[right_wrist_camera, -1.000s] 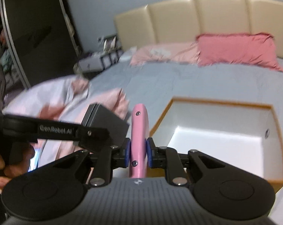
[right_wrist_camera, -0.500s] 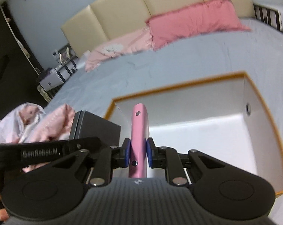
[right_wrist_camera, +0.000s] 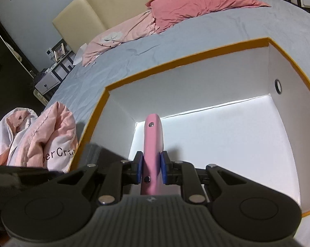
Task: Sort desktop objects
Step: 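Lift the grey case and pink straightener with both grippers over the box, then lower the grey case and pink straightener into the box and open both grippers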
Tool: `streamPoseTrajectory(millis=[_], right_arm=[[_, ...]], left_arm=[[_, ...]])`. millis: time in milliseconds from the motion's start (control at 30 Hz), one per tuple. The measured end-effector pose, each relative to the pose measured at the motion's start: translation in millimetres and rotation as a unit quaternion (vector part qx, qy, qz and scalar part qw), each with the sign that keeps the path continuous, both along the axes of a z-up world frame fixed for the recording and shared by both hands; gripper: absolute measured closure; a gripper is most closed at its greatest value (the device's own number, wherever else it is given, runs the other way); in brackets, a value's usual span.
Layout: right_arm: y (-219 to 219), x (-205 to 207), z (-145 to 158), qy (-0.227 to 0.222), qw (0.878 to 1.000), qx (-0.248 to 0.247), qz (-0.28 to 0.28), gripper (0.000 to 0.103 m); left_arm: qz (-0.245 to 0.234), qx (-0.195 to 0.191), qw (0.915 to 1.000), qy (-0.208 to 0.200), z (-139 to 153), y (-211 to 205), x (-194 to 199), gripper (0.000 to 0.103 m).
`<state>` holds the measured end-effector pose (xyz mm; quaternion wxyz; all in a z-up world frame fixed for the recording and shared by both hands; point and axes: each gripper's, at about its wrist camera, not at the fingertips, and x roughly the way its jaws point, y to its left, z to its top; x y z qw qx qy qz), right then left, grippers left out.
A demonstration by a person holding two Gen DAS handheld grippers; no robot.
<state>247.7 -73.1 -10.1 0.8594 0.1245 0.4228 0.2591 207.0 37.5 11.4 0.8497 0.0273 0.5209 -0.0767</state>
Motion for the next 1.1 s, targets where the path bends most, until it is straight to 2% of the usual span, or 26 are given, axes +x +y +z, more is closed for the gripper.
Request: streamPoseTrajectory(millis=[167,300,367,667,833,900,933,967,1033,1067,1100], right_arm=[[6.0,-3.1,-1.2,0.009,1.000,-0.013,0.009,0.084],[7.3,-5.7,-2.9,0.014,1.000,-0.022,0.012,0.084],[7.0,-6.1,-4.1,0.018,0.999,-0.026,0.010,0.084],[6.5,-4.8,-3.9,0.028,0.999,-0.040,0.003,0.084],[11.4,0.2,-8.9,0.043,0.997,-0.070,0.001,0.084],[13.7,0.4,-10.4,0.046,0.996,-0.075,0.004,0.084],[14.2,0.2,-10.7,0.048,0.996,-0.075,0.005,0.084],[15.0,0.1,-10.8,0.049,0.996,-0.075,0.006,0.084],[18.4,-0.1,-11.5,0.053,0.996,-0.076,0.010,0.084],[20.3,0.0,-12.0,0.055,0.995,-0.078,0.013,0.084],[22.5,-0.1,-12.6,0.056,0.995,-0.080,0.015,0.084]], left_arm=[[0.003,0.002,1.0000,-0.002,-1.7,-1.9,-3.4,0.064],[0.004,-0.013,0.9998,-0.013,-1.0,2.8,-6.7,0.063],[-0.003,-0.028,0.9994,-0.018,-0.3,5.0,-9.2,0.049],[-0.003,-0.069,0.9951,-0.072,13.3,21.9,-26.9,0.040],[0.045,-0.164,0.9812,-0.090,21.3,57.8,-25.6,0.041],[0.069,-0.205,0.9731,-0.080,18.8,70.6,-21.9,0.046],[0.085,-0.223,0.9681,-0.075,16.9,77.1,-19.6,0.052],[0.099,-0.236,0.9640,-0.072,15.8,82.1,-16.7,0.059],[0.128,-0.263,0.9535,-0.075,14.3,93.6,-14.9,0.061],[0.136,-0.264,0.9516,-0.080,15.4,97.0,-15.0,0.061],[0.146,-0.250,0.9532,-0.087,17.1,98.7,-14.5,0.061]])
